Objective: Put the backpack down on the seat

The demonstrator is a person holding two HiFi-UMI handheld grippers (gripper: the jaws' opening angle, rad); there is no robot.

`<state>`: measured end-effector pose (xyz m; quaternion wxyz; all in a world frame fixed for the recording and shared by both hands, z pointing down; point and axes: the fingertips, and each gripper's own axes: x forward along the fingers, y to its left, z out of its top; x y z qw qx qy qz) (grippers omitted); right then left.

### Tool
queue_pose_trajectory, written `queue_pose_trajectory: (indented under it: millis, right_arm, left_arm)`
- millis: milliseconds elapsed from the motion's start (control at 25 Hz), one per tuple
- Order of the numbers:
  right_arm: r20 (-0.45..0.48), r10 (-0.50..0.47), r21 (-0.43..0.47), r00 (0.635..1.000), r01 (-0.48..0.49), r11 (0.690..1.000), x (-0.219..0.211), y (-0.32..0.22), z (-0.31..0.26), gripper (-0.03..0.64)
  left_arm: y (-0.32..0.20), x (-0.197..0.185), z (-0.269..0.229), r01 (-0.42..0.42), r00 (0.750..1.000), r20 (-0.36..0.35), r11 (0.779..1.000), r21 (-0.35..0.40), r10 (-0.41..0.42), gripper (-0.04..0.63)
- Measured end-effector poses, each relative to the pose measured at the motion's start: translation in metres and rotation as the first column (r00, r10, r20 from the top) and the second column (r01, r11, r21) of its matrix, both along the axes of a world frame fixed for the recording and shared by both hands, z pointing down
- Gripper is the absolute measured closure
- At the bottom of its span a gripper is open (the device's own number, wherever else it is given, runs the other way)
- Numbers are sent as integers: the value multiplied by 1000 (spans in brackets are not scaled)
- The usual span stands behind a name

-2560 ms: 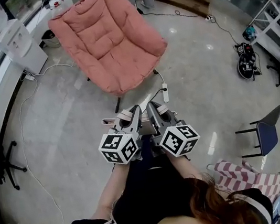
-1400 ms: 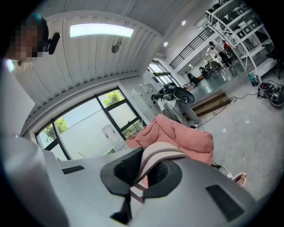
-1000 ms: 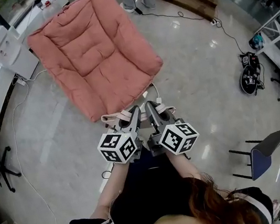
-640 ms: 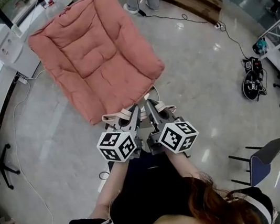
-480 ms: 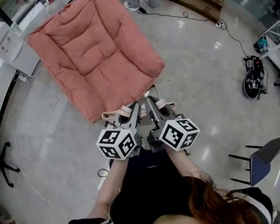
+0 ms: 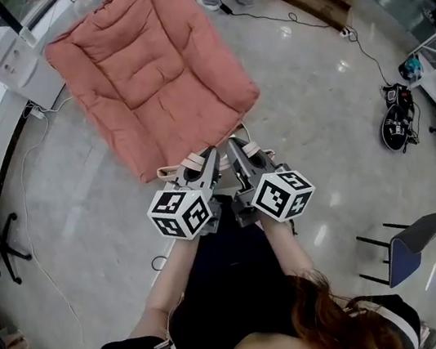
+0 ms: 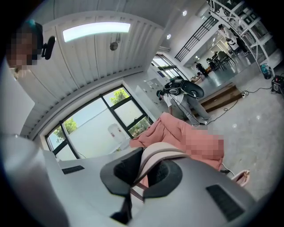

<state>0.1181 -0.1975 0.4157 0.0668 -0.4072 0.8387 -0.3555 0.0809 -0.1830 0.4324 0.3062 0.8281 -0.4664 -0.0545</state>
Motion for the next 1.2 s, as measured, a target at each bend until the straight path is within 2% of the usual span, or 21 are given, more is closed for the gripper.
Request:
queue_pose_trajectory:
  millis: [560, 1200]
  right_arm:
    - [-27, -92, -48, 995, 91, 995, -22, -25, 16, 583]
    - [-51, -132, -128, 990, 124, 984, -62, -112, 46, 583]
  left_arm:
    - [-23, -20, 14, 66, 997, -33, 997, -47, -68, 578]
    - [-108, -58, 40, 72, 993, -82, 990, -119, -82, 577]
